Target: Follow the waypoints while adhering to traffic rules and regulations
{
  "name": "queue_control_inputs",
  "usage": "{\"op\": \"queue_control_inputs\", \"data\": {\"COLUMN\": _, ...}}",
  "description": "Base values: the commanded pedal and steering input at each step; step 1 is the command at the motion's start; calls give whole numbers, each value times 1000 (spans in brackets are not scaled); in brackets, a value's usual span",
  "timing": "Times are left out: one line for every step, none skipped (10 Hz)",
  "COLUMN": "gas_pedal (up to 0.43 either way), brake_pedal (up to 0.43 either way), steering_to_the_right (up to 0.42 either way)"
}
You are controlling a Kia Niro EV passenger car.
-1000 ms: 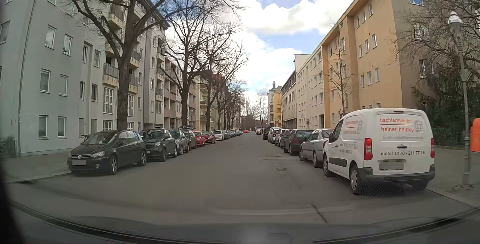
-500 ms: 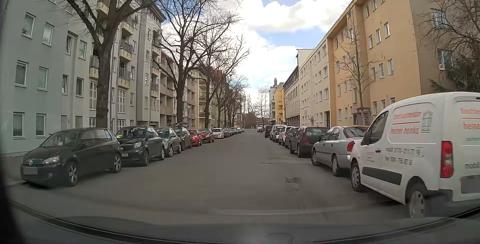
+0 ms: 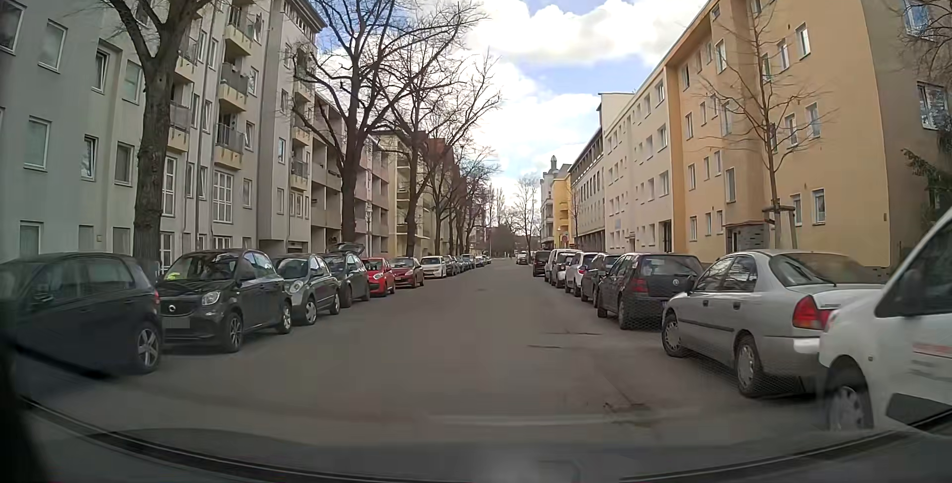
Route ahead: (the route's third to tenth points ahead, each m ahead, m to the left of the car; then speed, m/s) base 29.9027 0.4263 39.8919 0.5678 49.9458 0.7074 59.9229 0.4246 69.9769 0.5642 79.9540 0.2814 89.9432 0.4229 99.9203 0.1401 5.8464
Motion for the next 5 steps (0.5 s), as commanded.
{"op": "queue_control_inputs", "data": {"gas_pedal": 87, "brake_pedal": 30, "steering_to_the_right": -11}}
{"op": "queue_control_inputs", "data": {"gas_pedal": 87, "brake_pedal": 30, "steering_to_the_right": -10}}
{"op": "queue_control_inputs", "data": {"gas_pedal": 87, "brake_pedal": 30, "steering_to_the_right": -9}}
{"op": "queue_control_inputs", "data": {"gas_pedal": 87, "brake_pedal": 30, "steering_to_the_right": -9}}
{"op": "queue_control_inputs", "data": {"gas_pedal": 87, "brake_pedal": 30, "steering_to_the_right": -8}}
